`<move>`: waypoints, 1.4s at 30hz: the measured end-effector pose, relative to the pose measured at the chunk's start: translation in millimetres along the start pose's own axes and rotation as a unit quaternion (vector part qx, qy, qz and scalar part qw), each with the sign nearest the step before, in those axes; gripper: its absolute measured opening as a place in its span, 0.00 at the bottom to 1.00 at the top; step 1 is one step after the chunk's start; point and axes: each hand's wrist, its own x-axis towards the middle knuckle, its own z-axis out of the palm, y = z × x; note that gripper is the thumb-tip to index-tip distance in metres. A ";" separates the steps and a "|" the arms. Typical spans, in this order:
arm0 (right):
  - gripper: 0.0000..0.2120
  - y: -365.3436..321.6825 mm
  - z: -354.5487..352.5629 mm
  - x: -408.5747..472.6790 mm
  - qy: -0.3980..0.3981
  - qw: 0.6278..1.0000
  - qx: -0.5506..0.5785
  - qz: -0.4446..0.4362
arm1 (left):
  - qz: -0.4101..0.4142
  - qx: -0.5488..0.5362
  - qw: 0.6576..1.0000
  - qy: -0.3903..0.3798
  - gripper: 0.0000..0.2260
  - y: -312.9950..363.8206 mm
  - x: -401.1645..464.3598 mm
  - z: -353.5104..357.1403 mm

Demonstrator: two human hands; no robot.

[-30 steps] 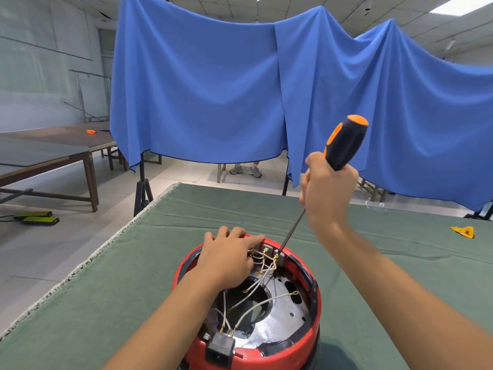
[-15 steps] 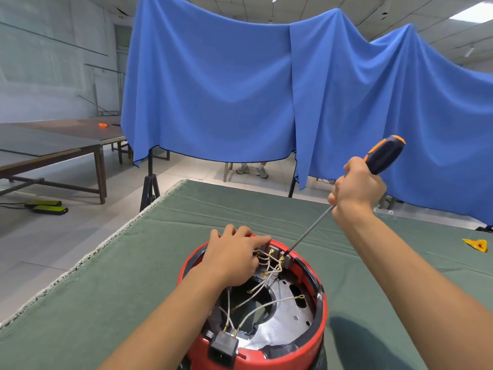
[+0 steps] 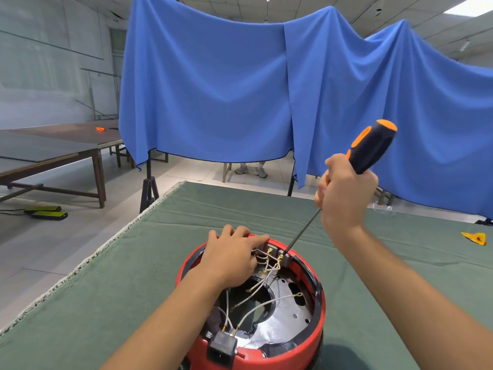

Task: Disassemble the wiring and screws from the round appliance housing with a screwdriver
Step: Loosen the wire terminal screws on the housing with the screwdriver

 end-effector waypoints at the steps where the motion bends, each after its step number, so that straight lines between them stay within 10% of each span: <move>1: 0.14 -0.3 2.9 -2.8 -0.011 1.000 -0.009 -0.009 | 0.000 0.001 1.000 0.000 0.24 -0.2 -0.3 0.1; 15: 0.14 44.3 -14.5 27.0 0.130 0.974 0.017 0.186 | -0.032 -0.105 0.993 0.054 0.18 -2.0 2.9 3.8; 42: 0.14 -5.5 -15.9 6.5 0.002 1.000 -0.002 0.011 | -0.023 -0.076 0.997 0.001 0.22 -3.7 4.1 4.1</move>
